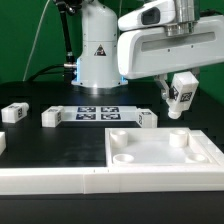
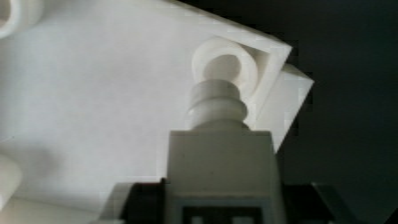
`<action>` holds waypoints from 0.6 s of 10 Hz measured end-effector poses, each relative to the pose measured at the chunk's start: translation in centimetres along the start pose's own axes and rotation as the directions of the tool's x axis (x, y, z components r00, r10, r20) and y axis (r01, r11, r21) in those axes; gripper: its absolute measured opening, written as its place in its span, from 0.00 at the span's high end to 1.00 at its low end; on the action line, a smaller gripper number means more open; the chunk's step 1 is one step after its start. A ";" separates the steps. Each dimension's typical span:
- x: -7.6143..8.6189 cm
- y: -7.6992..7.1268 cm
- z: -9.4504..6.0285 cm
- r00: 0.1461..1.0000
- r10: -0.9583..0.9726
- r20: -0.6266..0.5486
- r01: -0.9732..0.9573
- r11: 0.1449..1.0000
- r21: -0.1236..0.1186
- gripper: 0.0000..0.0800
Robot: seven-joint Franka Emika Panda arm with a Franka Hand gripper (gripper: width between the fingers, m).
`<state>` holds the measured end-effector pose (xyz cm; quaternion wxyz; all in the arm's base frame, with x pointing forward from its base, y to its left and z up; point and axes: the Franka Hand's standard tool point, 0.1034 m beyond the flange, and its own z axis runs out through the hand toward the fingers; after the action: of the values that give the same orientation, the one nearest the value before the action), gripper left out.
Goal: Assemble one leg
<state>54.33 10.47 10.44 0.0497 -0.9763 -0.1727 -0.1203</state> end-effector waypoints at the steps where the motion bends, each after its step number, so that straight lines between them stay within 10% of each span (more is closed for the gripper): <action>1: 0.4 0.8 0.5 0.999 -0.002 -0.032 0.002 1.000 -0.010 0.64; 6: 4.8 1.4 1.7 0.998 0.007 -0.061 -0.006 1.000 0.007 0.64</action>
Offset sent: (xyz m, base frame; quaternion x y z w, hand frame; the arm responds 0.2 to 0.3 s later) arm 0.0454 0.0053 -0.0004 0.0029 0.0255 0.0103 0.9996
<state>59.59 10.97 9.95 0.0585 -0.9726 -0.1684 -0.1494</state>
